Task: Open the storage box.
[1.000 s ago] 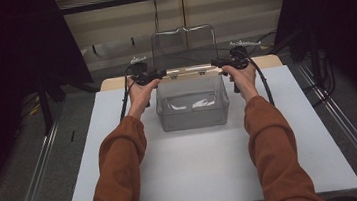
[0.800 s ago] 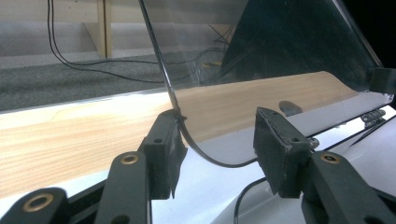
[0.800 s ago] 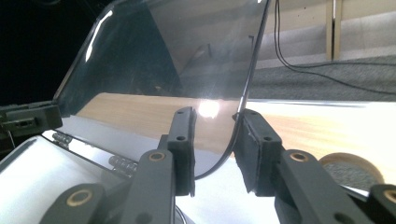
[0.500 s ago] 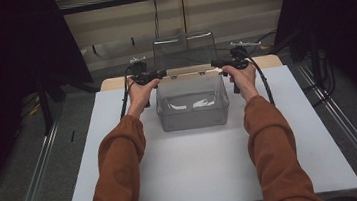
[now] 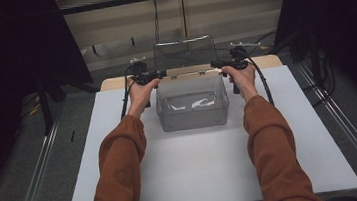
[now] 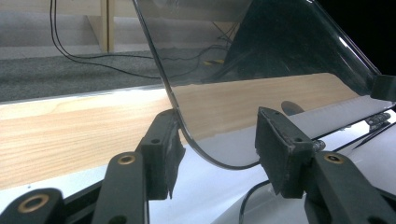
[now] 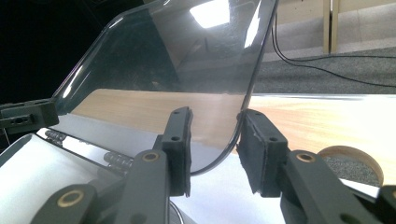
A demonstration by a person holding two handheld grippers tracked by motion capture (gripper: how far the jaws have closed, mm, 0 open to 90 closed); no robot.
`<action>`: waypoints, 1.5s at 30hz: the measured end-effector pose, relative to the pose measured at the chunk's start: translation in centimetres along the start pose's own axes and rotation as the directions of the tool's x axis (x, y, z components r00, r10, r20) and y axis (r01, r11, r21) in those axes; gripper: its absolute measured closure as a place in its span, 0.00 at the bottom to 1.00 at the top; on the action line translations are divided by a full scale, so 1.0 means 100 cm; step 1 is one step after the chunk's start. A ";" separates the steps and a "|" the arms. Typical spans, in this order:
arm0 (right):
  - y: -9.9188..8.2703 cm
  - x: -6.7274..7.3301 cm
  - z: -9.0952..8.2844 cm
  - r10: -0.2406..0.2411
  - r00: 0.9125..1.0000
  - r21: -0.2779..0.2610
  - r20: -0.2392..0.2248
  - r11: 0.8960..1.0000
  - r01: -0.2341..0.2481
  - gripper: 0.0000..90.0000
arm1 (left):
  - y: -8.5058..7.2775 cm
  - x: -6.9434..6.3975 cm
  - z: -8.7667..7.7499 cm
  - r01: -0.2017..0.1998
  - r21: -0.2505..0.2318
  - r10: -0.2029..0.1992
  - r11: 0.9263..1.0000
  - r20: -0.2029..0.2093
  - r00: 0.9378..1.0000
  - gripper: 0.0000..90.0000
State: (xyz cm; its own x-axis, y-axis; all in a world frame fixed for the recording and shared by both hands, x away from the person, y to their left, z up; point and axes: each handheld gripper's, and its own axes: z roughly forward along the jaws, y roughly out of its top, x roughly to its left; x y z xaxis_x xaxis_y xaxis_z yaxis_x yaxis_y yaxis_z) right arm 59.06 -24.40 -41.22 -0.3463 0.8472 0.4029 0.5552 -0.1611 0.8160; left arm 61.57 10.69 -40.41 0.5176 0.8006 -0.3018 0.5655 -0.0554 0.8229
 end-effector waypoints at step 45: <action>0.001 0.010 0.001 -0.012 0.999 -0.087 0.052 0.996 0.016 0.69 | -0.005 -0.003 0.006 -0.026 -0.033 0.024 0.999 -0.061 0.998 0.34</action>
State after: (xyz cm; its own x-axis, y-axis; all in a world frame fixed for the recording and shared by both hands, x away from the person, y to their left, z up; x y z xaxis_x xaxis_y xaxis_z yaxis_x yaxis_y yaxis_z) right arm 58.89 -23.54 -40.81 -0.3133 0.8740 0.3713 0.4817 -0.1907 0.8554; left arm 61.46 10.13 -41.02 0.4907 0.8341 -0.2522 0.5302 -0.0561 0.8460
